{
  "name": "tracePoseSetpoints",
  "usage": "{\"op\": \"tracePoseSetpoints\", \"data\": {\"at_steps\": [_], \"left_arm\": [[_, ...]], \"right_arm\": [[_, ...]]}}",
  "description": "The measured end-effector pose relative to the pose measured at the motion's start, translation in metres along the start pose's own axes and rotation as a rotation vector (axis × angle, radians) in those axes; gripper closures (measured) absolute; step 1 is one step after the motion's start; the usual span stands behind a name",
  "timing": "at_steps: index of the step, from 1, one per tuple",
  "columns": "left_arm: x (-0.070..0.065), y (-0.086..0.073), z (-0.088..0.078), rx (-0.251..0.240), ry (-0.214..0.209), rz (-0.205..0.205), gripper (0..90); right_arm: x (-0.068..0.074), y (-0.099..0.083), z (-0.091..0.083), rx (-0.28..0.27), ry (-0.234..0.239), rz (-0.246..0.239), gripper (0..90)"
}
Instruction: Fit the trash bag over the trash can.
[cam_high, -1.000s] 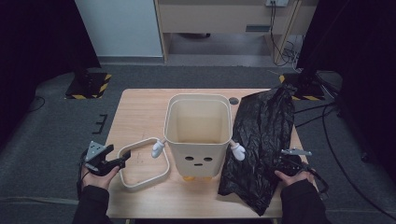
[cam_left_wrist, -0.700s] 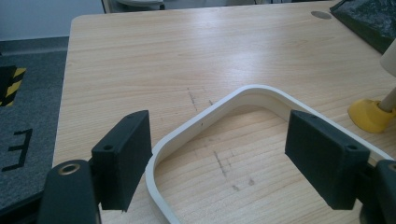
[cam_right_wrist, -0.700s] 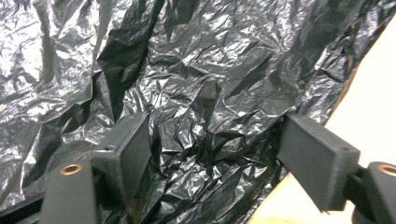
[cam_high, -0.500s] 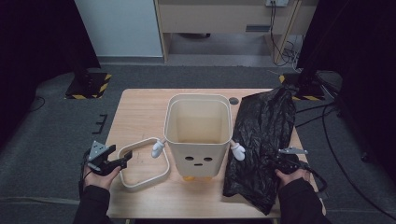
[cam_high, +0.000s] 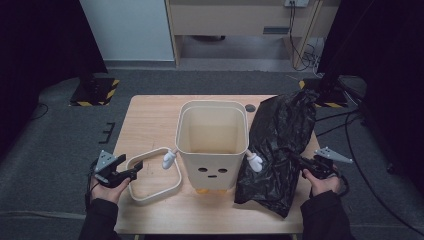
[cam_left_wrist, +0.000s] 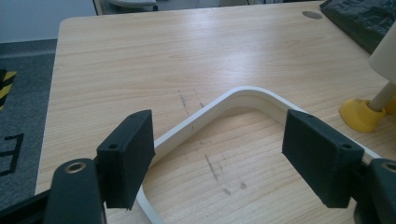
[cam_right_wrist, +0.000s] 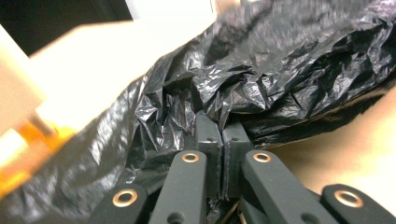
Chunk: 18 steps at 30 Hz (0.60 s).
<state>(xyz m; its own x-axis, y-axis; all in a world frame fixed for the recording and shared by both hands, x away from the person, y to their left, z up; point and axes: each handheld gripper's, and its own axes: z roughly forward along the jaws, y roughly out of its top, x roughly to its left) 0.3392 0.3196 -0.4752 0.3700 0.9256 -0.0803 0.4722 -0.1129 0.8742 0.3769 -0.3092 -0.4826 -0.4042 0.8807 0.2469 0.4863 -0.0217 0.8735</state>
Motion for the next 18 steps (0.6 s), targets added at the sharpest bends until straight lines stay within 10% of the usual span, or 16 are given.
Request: {"op": "tracePoseSetpoints", "data": {"at_steps": [18], "left_arm": [[-0.009,0.004,0.0,-0.034,-0.043,0.0,26.1]], "right_arm": [[0.009,0.077,-0.017,-0.324,0.103,-0.093,89.6]]}}
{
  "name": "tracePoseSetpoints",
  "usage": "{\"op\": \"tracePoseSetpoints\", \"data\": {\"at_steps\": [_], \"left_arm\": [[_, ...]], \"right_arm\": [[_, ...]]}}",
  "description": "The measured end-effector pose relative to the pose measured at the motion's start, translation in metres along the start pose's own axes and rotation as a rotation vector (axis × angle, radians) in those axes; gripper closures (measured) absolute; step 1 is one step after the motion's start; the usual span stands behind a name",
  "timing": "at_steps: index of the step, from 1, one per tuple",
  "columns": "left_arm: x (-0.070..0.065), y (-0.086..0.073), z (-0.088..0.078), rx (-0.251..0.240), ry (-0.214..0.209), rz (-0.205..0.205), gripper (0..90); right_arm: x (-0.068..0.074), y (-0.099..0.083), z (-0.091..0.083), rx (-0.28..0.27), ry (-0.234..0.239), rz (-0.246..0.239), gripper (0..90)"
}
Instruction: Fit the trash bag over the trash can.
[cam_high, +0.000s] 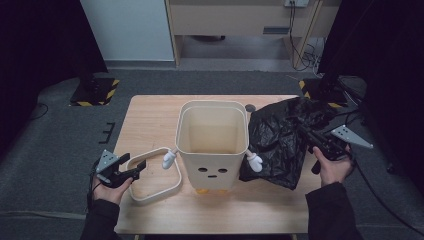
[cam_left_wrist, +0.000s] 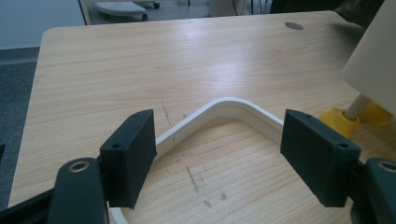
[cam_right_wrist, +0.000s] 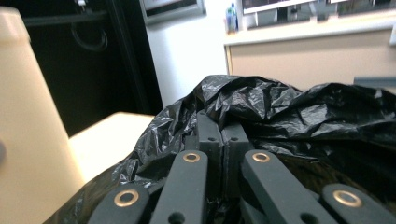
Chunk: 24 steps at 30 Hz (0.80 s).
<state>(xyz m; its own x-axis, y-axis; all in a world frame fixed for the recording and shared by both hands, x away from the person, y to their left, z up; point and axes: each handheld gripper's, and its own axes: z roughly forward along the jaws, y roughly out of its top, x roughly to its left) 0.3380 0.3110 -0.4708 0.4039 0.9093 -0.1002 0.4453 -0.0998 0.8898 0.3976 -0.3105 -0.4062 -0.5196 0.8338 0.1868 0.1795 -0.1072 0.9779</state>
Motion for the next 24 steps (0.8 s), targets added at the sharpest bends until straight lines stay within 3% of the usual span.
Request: {"op": "tracePoseSetpoints", "data": {"at_steps": [13,19,24], "left_arm": [[-0.004,0.001,0.004,0.006,-0.015,0.011,26.3],[-0.004,0.0,0.004,0.007,-0.019,0.013,26.3],[-0.004,0.0,0.005,0.013,-0.022,0.019,26.3]], "right_arm": [[0.008,0.073,0.028,-0.161,-0.023,-0.081,89.8],[0.016,0.1,0.047,-0.233,-0.048,-0.092,89.8],[0.024,0.116,0.058,-0.279,-0.042,-0.091,89.9]]}}
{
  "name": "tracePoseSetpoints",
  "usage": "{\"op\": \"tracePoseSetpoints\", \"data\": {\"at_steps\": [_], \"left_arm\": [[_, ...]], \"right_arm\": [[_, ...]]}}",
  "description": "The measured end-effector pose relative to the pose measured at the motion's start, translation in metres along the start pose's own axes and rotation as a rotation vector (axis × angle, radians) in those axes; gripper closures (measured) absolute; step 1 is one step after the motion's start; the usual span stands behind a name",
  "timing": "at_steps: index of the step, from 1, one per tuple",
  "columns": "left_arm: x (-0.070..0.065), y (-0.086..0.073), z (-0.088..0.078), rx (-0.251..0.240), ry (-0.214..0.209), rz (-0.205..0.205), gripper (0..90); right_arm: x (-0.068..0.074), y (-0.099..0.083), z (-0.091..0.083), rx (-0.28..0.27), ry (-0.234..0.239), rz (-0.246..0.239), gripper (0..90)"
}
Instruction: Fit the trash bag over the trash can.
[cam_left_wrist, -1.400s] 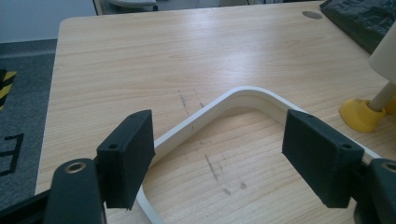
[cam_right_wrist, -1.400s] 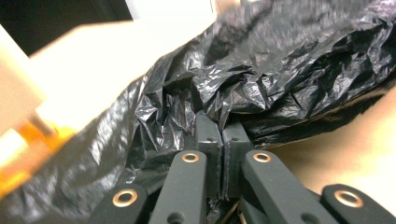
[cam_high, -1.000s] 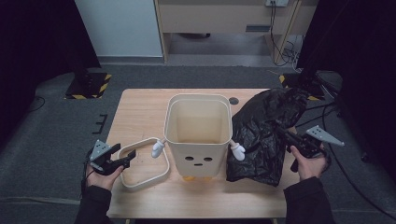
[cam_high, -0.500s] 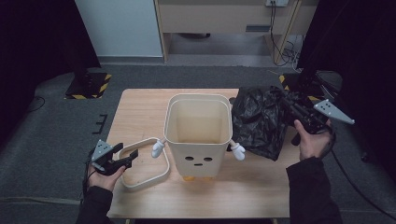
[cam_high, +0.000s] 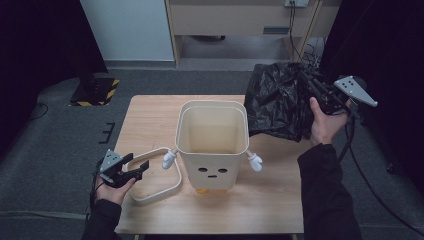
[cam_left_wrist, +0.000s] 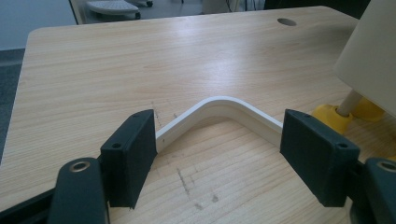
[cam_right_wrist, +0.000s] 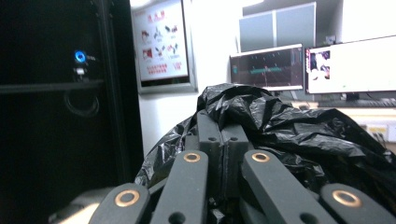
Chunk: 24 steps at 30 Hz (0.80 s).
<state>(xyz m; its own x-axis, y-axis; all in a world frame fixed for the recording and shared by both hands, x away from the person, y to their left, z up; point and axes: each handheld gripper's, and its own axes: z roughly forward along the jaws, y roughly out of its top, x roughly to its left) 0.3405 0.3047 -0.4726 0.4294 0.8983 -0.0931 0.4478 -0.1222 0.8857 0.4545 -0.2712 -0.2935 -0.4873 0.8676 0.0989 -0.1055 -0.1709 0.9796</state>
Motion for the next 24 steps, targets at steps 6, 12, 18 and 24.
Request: {"op": "tracePoseSetpoints", "data": {"at_steps": [6,12,18,24], "left_arm": [[-0.001,0.0,0.001,0.002,-0.002,0.006,26.2],[-0.001,0.0,0.002,0.009,-0.006,0.012,26.1],[-0.002,-0.001,0.003,0.017,-0.009,0.015,26.0],[-0.002,-0.001,0.004,0.026,-0.01,0.019,26.0]], "right_arm": [[0.011,0.028,0.021,-0.058,0.025,-0.005,89.9],[0.023,0.048,0.032,-0.11,0.054,0.012,89.9],[0.035,0.068,0.037,-0.159,0.081,0.035,89.9],[0.052,0.083,0.042,-0.185,0.127,0.034,89.9]]}}
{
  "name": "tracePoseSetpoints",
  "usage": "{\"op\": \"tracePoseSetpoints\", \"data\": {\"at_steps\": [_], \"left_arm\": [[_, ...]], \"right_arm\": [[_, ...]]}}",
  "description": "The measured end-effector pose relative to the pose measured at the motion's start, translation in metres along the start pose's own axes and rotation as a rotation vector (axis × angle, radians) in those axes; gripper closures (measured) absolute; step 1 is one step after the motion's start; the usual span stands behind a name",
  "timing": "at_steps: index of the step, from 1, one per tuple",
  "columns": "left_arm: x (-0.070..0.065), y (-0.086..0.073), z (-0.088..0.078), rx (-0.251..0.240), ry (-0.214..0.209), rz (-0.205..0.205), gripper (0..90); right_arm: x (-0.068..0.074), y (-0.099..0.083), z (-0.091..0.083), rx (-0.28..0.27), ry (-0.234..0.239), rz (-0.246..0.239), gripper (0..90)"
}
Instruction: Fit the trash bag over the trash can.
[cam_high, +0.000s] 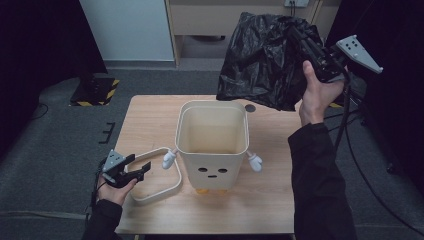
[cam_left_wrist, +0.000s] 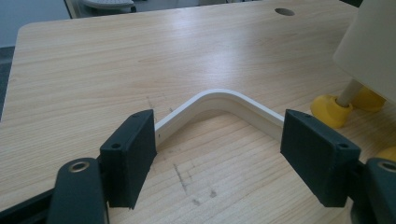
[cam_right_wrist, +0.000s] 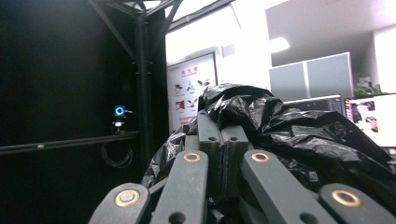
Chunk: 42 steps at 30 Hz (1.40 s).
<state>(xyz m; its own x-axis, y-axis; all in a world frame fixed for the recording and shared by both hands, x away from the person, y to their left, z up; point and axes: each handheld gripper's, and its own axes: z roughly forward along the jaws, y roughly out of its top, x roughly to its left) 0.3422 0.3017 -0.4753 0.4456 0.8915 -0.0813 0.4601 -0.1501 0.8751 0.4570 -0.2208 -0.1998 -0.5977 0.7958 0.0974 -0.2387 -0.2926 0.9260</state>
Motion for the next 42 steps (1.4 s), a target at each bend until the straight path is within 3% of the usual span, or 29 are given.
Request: {"op": "tracePoseSetpoints", "data": {"at_steps": [8,9,16,27,32,42], "left_arm": [[0.001,0.0,0.0,0.001,0.002,-0.001,25.9],[0.001,0.0,0.0,0.0,0.003,-0.002,25.9],[0.001,0.0,0.0,0.001,0.002,-0.006,26.0],[0.001,0.0,0.0,0.0,0.005,-0.006,25.9],[0.001,0.0,0.0,-0.002,0.005,-0.005,25.9],[0.002,0.0,0.0,-0.006,0.005,-0.009,25.8]], "right_arm": [[0.026,0.01,0.008,-0.009,0.078,-0.011,89.9],[0.032,0.013,0.01,-0.008,0.091,-0.03,89.9],[0.045,0.021,0.014,-0.024,0.125,-0.03,89.9],[0.077,-0.01,0.014,0.055,0.215,-0.022,89.9],[0.083,-0.015,0.016,0.069,0.228,-0.02,89.9],[0.097,-0.039,0.014,0.153,0.283,-0.024,89.8]]}}
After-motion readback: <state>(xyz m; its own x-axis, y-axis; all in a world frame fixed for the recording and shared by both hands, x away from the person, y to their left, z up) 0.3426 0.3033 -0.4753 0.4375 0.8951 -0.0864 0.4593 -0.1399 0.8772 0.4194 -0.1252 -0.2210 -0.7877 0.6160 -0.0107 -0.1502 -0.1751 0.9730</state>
